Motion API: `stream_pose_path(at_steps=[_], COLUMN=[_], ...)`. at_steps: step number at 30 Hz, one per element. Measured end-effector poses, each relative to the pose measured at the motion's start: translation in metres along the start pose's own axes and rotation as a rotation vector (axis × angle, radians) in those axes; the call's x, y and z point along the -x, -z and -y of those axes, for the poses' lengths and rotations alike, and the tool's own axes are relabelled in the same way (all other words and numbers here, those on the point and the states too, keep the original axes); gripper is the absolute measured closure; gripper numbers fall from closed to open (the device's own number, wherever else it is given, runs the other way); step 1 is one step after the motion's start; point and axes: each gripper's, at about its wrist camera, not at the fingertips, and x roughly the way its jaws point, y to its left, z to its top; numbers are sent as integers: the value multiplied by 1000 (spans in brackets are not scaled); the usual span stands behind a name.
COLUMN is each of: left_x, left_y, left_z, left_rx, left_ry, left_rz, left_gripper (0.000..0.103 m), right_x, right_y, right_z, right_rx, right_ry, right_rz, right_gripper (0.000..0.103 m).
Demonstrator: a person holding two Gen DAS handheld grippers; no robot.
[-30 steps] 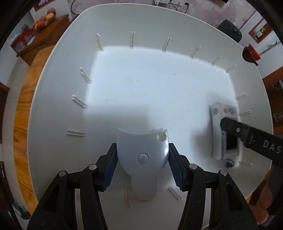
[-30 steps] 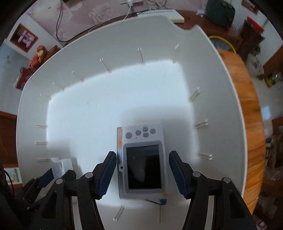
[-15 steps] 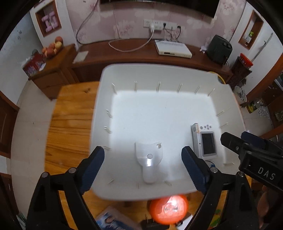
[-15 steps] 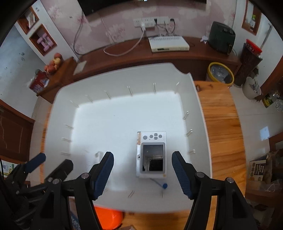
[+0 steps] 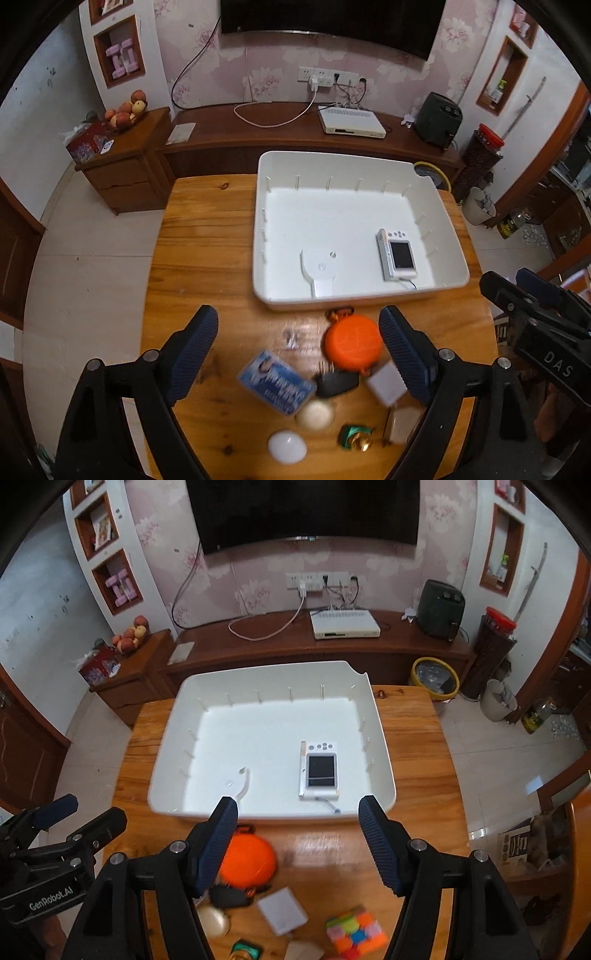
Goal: Organize rigid objects
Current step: 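Withdraw both grippers from the bin back toward the table items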
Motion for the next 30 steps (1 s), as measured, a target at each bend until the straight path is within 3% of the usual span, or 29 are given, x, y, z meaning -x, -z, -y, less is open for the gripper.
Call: stream_pose_path(at_steps=[11, 20, 26, 30], left_x=[67, 80, 64, 36], left_y=[45, 85, 109, 127], left_z=[-21, -21, -25, -26], left_rx=[-37, -123, -151, -172], left_ry=[27, 30, 43, 22], left_rz=[92, 120, 53, -34], left_gripper=[13, 13, 13, 13], right_x=[87, 121, 128, 120], right_y=[64, 126, 156, 175], right_z=[-12, -22, -37, -48], right_rx=[-8, 18, 84, 139], right_ry=[28, 60, 55, 33], right_rz=[118, 157, 182, 192], right_gripper=[34, 34, 34, 34])
